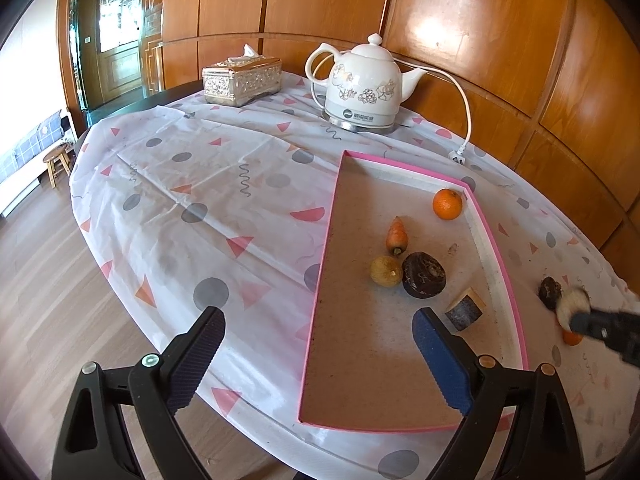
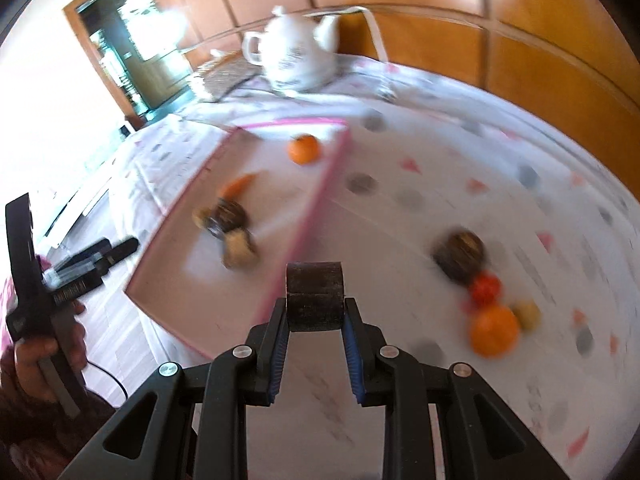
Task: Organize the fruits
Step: 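Carry the cylinder into the pink tray and open the right tool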
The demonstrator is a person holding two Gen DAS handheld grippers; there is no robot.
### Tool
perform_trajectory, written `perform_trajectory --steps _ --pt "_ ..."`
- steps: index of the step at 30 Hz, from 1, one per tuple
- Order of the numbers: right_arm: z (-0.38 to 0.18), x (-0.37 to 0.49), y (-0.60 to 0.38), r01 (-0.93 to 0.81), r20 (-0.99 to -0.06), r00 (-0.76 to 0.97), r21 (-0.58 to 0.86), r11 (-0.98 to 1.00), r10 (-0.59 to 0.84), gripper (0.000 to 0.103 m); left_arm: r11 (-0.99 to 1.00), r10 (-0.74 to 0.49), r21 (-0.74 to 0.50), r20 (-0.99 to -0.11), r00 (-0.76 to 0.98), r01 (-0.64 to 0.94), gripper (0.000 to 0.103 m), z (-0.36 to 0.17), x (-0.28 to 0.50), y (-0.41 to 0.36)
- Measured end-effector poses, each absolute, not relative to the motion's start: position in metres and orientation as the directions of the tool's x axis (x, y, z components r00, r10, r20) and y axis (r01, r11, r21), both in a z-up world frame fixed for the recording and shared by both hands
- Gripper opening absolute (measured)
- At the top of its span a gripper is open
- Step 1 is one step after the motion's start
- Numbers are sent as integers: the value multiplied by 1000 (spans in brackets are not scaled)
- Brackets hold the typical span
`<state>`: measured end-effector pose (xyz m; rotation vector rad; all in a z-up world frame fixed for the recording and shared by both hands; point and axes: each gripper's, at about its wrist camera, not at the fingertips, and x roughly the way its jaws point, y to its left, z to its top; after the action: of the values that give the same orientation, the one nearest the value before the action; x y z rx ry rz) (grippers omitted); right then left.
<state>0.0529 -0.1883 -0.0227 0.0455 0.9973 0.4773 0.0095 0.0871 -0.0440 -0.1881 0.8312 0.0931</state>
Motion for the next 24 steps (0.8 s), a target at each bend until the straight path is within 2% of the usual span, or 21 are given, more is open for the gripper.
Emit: perform_trajectory --steps 8,9,11,13,24 --pt "-13 94 -133 -388 -778 466 248 888 421 27 978 8 -131 -750 661 -160 95 -49 11 91" --pt "-13 98 -129 -393 -776 467 248 886 424 28 978 8 -131 -751 661 -160 95 -49 11 91" --pt "-15 104 -122 -390 -775 467 251 886 425 40 978 8 -131 -753 658 -162 95 -50 11 92" --pt "-16 106 -120 -380 -779 471 245 892 415 42 978 8 -133 -753 658 -164 95 -50 12 93" --pt "-31 70 -148 -378 -816 492 116 918 305 43 984 0 -118 -750 662 -135 95 -47 12 84"
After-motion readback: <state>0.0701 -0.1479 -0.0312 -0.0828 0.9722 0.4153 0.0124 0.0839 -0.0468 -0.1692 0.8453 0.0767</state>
